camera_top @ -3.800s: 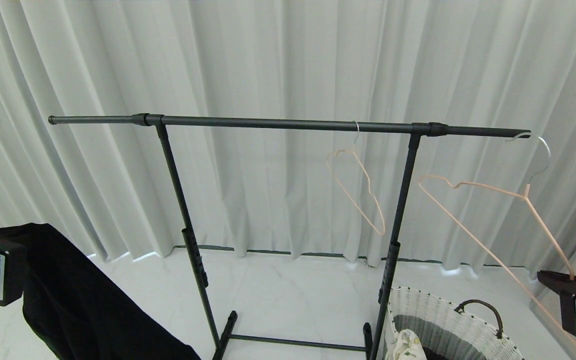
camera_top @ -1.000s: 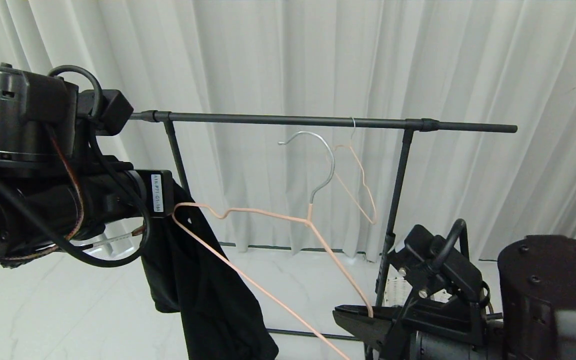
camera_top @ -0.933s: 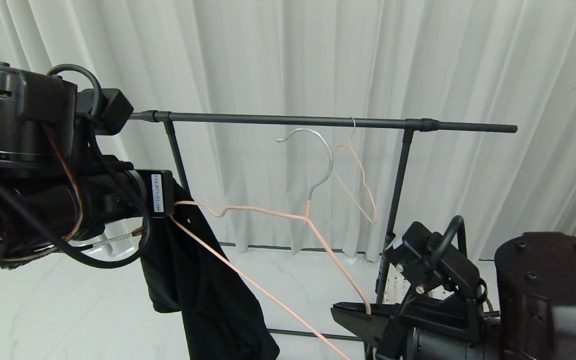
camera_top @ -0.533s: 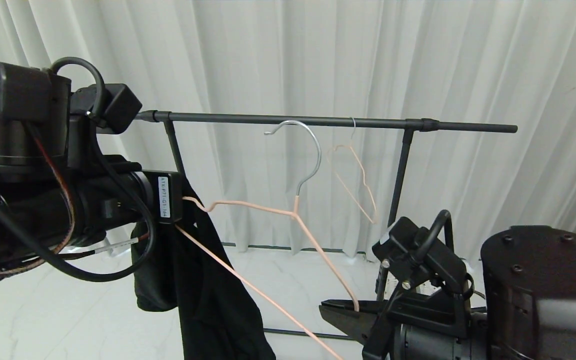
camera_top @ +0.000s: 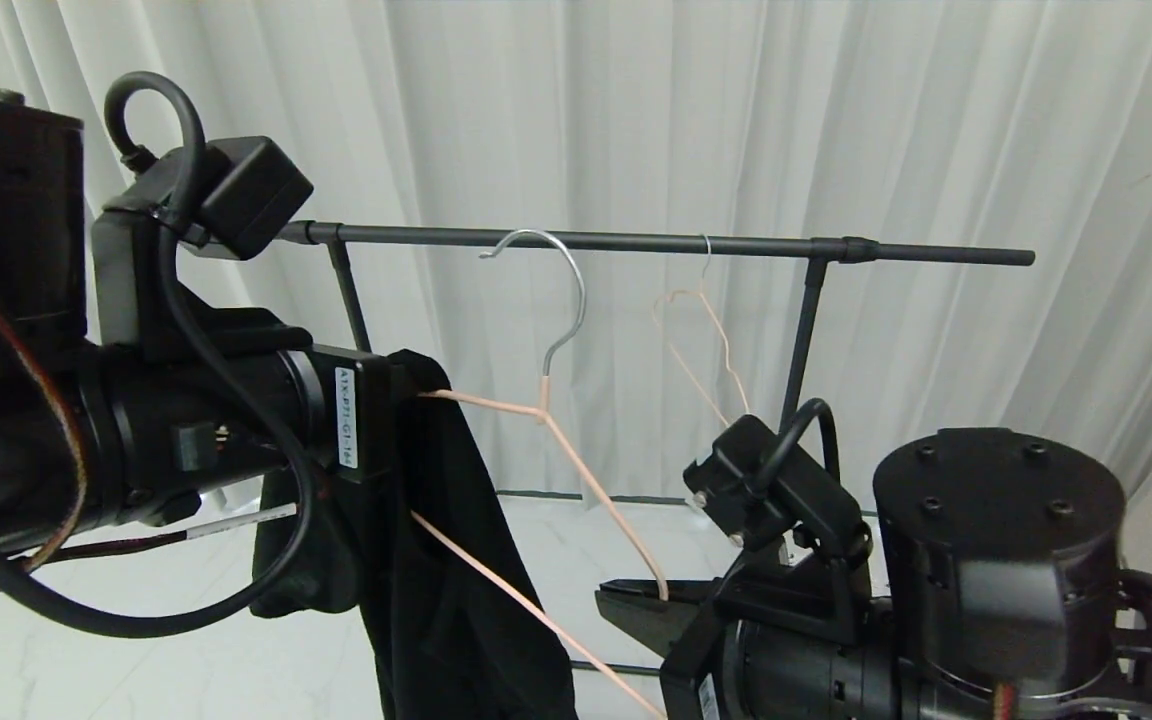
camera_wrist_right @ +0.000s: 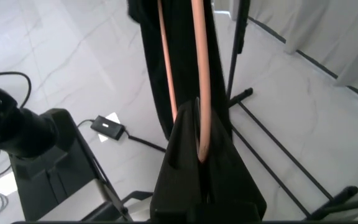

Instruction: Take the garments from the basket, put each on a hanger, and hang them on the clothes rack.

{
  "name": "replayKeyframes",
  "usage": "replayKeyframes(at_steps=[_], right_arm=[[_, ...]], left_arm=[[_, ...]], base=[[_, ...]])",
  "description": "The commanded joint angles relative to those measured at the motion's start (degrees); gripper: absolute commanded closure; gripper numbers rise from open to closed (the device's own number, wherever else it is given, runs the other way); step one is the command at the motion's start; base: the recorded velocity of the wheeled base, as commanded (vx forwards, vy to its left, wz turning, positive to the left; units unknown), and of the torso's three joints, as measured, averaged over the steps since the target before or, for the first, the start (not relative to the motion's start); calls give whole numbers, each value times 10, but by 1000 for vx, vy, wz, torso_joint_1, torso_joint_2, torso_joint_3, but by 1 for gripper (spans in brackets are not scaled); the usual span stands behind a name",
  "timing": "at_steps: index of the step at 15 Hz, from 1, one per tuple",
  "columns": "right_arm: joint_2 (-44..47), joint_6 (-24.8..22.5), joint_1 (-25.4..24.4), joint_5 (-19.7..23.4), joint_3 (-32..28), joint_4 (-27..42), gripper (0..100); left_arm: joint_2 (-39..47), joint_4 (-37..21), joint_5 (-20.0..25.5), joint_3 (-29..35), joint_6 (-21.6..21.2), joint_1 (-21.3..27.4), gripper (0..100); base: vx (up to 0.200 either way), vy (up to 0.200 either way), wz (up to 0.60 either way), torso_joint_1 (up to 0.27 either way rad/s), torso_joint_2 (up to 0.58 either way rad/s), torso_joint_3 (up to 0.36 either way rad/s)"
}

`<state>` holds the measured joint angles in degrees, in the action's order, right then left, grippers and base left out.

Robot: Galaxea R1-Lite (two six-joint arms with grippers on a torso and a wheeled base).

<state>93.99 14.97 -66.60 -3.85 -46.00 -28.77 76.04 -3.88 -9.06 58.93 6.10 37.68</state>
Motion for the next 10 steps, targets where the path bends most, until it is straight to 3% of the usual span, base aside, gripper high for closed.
replayKeyframes(at_steps=[1, 4, 6, 10], right_arm=[[27, 1, -2, 1, -10, -16, 100], [44, 1, -2, 0, -8, -34, 100], [23, 7, 8, -3, 17, -35, 100], [-41, 8, 7, 1, 79, -35, 100]], left_arm=[[-9, 0, 9, 1, 1, 13, 100], [-16, -1, 23, -4, -4, 14, 100], [-22, -1, 23, -8, -18, -34, 100], [-19, -1, 51, -9, -88, -147, 100]], base=[[0, 0, 0, 0, 0, 0], [0, 0, 0, 0, 0, 0], [0, 0, 0, 0, 0, 0], [0, 0, 0, 0, 0, 0]])
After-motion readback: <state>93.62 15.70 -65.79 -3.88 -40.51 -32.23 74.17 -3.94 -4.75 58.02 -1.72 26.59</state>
